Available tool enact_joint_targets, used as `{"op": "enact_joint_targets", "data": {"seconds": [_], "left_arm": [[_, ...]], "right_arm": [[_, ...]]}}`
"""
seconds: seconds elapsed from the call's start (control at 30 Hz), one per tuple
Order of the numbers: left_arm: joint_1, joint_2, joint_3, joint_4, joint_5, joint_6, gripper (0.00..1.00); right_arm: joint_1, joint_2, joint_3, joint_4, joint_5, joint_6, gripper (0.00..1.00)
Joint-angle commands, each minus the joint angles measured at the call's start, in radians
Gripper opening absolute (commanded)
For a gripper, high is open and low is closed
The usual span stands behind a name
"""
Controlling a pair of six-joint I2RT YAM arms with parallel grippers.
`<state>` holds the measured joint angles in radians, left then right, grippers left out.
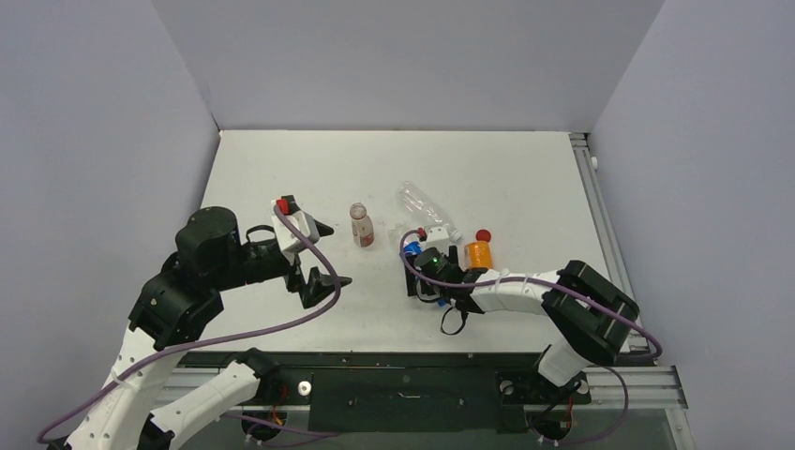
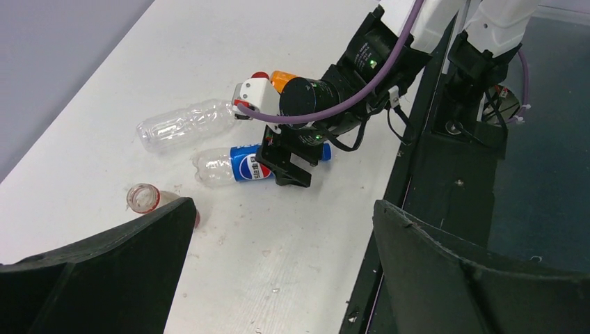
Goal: Unscrew the bottle caps
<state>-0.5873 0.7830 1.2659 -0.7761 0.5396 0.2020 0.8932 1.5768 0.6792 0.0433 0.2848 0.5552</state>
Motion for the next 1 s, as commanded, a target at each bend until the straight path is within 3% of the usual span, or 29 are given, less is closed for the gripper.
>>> {"op": "enact_joint_targets", "data": {"seconds": [0.0,0.13,0.33,0.53,0.6,0.63,0.7,0.87,0.97], "left_arm": [[0.001,-0.001,0.036,-0.004,0.052,0.104,0.97],[0.001,0.004,0.025,0.006,0.07,0.179,0.97],[-0.011,0.013,-0.002,0.105,0.115,0.317,0.97],[-0.084,-0.01,-0.061,0.155,0.149,0.794,0.97],[-0.114,-0.049,-0.136,0.156,0.144,1.058,0.97],[-0.131,-0.083,-0.168,0.167,0.141,1.262,0.97],[-0.145,-0.126,-0.266,0.261,0.144,1.434,0.97],[-0.162,-0.104,-0.274,0.222,0.113,1.631,0.97],[-0.169,-0.111,-0.313,0.342,0.096,1.69,0.97]], "right_arm": [[0.016,-0.011,-0.003,0.051,0.007,0.032,0.69],[0.03,-0.07,-0.012,0.037,0.024,0.032,0.54],[0.041,-0.287,0.036,-0.114,0.024,0.004,0.49],[0.042,-0.455,0.239,-0.309,-0.116,-0.068,0.5],[0.039,-0.46,0.321,-0.362,-0.201,-0.076,0.53],[0.038,-0.449,0.354,-0.405,-0.255,-0.082,0.56],[0.047,-0.423,0.446,-0.46,-0.33,-0.087,0.57],[0.085,-0.402,0.585,-0.518,-0.417,-0.076,0.57],[0.124,-0.398,0.628,-0.554,-0.426,-0.074,0.57]]}}
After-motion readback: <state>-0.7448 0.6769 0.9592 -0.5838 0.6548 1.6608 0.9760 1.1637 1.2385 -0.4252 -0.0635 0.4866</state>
